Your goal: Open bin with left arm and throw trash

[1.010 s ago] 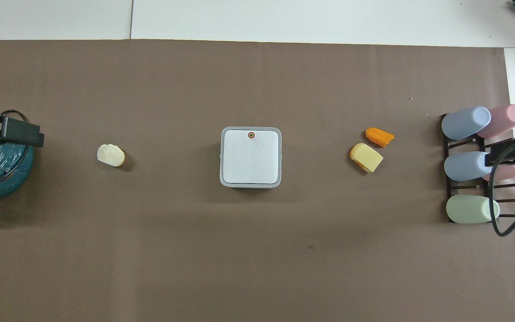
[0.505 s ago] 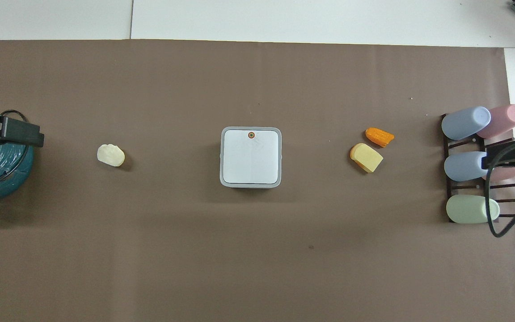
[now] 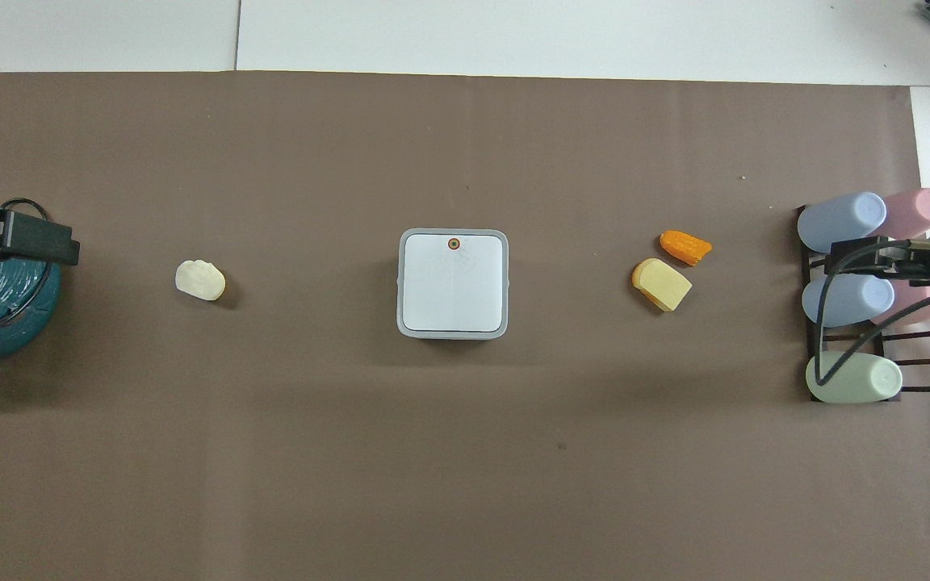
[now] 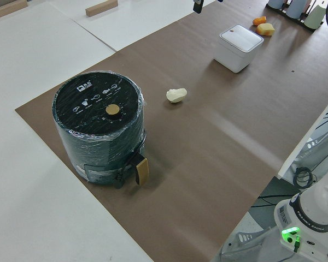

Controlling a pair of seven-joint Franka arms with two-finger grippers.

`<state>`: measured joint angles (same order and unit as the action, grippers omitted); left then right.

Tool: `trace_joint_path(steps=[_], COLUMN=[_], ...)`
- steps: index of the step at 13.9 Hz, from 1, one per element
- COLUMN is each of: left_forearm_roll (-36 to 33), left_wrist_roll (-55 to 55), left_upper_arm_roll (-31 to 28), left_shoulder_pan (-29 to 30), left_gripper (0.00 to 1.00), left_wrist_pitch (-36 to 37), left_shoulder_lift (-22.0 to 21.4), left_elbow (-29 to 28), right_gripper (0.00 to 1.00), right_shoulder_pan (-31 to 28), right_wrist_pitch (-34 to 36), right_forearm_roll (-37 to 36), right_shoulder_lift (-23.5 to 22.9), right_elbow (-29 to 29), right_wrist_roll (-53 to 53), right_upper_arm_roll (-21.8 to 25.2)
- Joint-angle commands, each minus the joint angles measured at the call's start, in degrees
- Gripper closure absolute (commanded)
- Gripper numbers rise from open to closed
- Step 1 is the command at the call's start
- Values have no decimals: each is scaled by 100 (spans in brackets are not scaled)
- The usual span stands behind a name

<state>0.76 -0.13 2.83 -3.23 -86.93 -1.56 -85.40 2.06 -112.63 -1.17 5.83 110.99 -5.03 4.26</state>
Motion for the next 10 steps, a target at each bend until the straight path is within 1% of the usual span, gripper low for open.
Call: trace_joint_path(steps=[1,2,5,6,7,8,9,10], left_forearm_roll=[11,11,38,38,29,29,29,29], left_wrist_roll=[-40,-74,-153,-258,-355,-574,-898,-1162], left_upper_arm_roll=[25,42,112,147,148,156,174,165], left_shoulder_pan=[59,50,-64,-247,-396,-528,-747,-1002], left_gripper=[0,0,0,0,0,0,14,17], left_wrist_pitch=[44,27,140,97,-34,-418,-874,-1444], left_shoulder_lift=[-143,-143,-152,-178,-187,-222,-396,-563], left_elbow=[-153,-153,-153,-179,-257,-380,-886,-1448], right_gripper=[0,0,0,0,0,0,0,0], right_shoulder_pan=[5,14,14,14,14,6,5,5], right_wrist_pitch=[-775,-1048,-1401,-1489,-1594,-1708,-1779,-1884], right_forearm_roll=[29,29,29,29,29,29,29,29], right_shoulder_lift=[-370,-538,-925,-1057,-1206,-1329,-1461,-1593], right_elbow=[309,309,309,309,309,309,309,309], right_wrist_roll=[536,555,582,704,949,1291,1633,1924], right_upper_arm_roll=[-30,-56,-92,-101,-118,-144,-153,-171])
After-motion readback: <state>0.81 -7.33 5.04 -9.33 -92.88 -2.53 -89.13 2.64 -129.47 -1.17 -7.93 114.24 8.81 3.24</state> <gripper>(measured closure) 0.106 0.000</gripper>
